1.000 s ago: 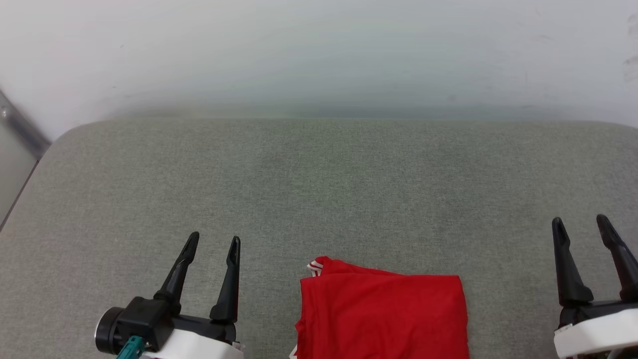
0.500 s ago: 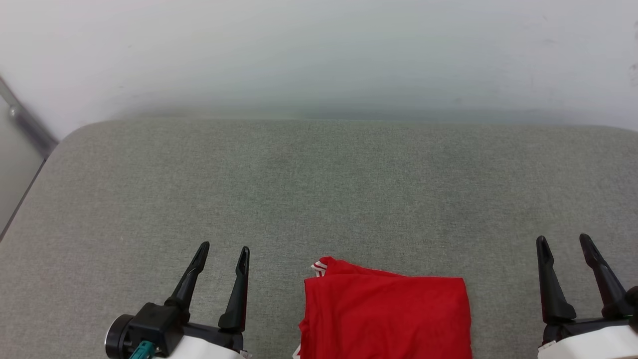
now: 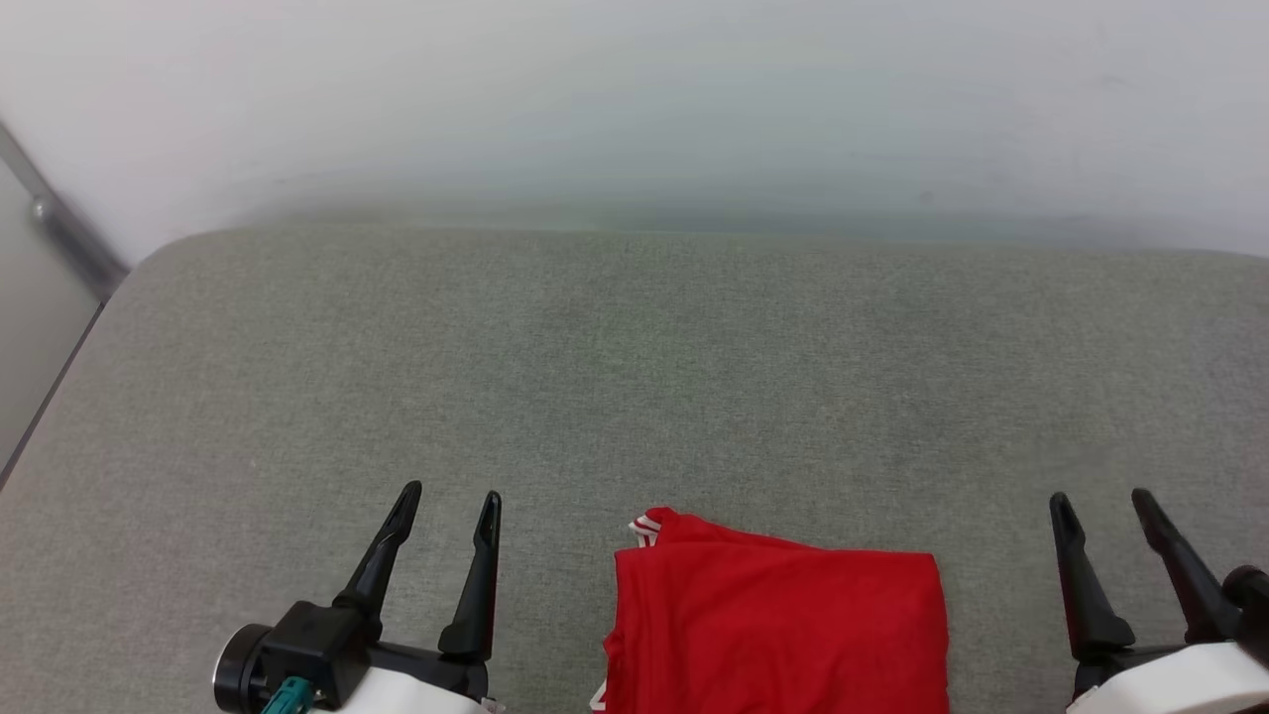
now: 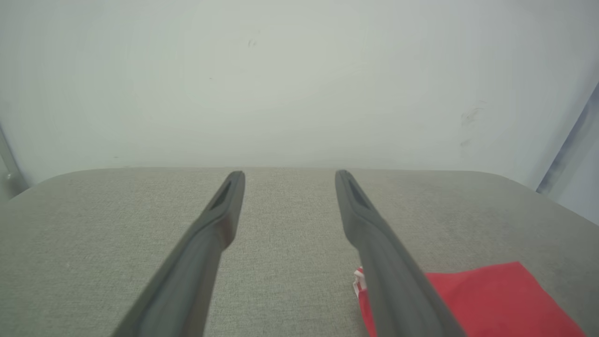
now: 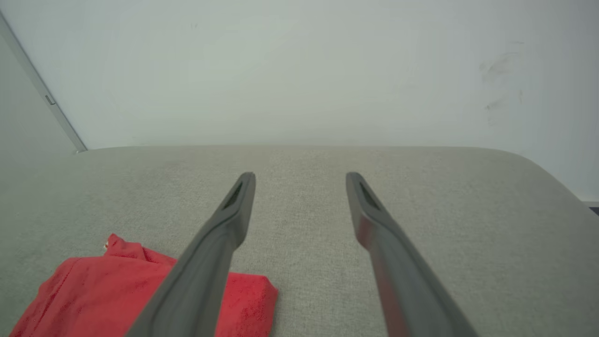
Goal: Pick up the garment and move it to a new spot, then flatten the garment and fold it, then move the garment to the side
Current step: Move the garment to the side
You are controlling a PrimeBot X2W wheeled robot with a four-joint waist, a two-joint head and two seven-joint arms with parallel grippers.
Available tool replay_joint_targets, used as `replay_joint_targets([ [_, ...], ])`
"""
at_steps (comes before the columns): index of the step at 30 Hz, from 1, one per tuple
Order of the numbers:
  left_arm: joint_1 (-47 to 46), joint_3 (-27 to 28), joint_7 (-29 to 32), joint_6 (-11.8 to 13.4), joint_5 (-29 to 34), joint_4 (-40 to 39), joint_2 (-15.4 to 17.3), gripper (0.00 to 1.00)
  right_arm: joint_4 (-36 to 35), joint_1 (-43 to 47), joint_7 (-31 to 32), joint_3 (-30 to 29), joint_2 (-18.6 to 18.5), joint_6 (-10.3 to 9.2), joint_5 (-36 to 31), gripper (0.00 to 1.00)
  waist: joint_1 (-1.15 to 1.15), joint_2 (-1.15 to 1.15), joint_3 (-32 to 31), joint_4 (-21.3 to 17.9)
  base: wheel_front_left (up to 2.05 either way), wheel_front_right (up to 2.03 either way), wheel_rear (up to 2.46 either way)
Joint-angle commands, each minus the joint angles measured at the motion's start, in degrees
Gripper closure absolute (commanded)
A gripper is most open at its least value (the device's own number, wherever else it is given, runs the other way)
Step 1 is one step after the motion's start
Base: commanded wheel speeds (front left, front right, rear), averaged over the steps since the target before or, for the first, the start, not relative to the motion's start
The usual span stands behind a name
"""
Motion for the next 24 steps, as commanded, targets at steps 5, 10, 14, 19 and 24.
replay_joint_targets([
  [5, -0.81, -0.03, -0.12, -0.11, -0.22, -0.39, 0.14, 0.0, -1.93, 1.03, 14.29, 1.41, -1.09, -0.02, 4.3, 0.0, 0.0, 0.0, 1.4, 0.79, 0.0, 0.0, 0.0],
  [10, -1.7, -0.52, -0.12, -0.11, -0.31, -0.54, 0.26, 0.0, -4.14, -0.34, 33.12, -0.37, 0.7, -0.01, 9.55, 0.0, 0.0, 0.0, 3.16, 1.51, 0.0, 0.0, 0.0],
  [14, -2.69, -1.1, -0.12, -0.1, -0.36, -0.52, 0.2, 0.0, -3.85, -1.73, 45.53, -2.52, 1.85, -0.02, 11.24, 0.0, 0.0, 0.0, 4.7, 2.55, 0.0, 0.0, 0.0],
  [19, -3.96, -1.83, -0.12, -0.11, -0.49, -0.32, 0.14, 0.0, -1.2, -3.7, 53.55, -2.78, 2.31, -0.01, 10.51, 0.0, 0.0, 0.0, 6.9, 4.49, 0.0, 0.0, 0.0],
  [24, -5.3, -2.37, -0.12, -0.11, -0.52, -0.22, 0.06, 0.0, 3.67, -5.02, 55.01, -1.88, 2.35, -0.01, 12.68, 0.0, 0.0, 0.0, 8.87, 6.5, 0.0, 0.0, 0.0],
])
